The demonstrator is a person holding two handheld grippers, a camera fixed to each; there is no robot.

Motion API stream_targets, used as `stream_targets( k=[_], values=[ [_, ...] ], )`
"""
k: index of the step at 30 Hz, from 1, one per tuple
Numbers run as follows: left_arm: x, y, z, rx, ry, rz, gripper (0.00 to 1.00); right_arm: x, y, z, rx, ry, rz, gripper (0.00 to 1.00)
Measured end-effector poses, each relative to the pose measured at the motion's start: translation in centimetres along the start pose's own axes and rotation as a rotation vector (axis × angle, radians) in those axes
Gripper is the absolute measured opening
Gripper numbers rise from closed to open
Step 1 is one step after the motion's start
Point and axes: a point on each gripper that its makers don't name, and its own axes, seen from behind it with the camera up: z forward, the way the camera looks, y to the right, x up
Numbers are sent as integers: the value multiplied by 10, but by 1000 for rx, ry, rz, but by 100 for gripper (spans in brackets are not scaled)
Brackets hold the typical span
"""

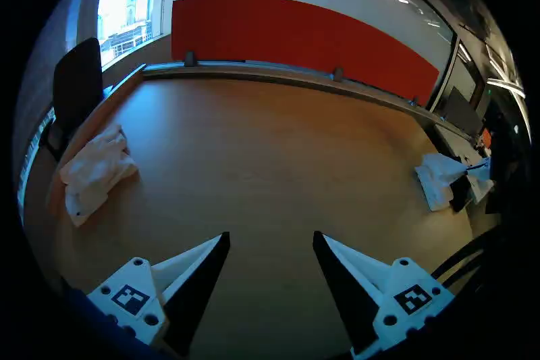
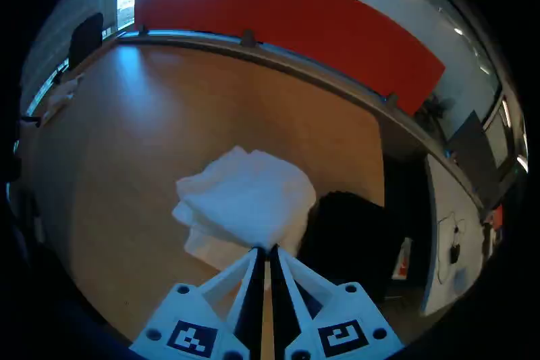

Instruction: Fold towel

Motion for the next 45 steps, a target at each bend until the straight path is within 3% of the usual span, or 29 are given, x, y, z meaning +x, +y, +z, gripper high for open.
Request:
stream_targets(
  k=[12,30,45],
  values=[
    [-1,-2,-4,9,0,3,91,-39,1,21,-28,-59,74,5],
    [-7,-7,-8,29,-7,1,91,-70,1,58,-65,-117,185,5],
    [-6,-8,-8,35,-7,1,91,-78,5,71,-96,-141,205,5]
  ],
)
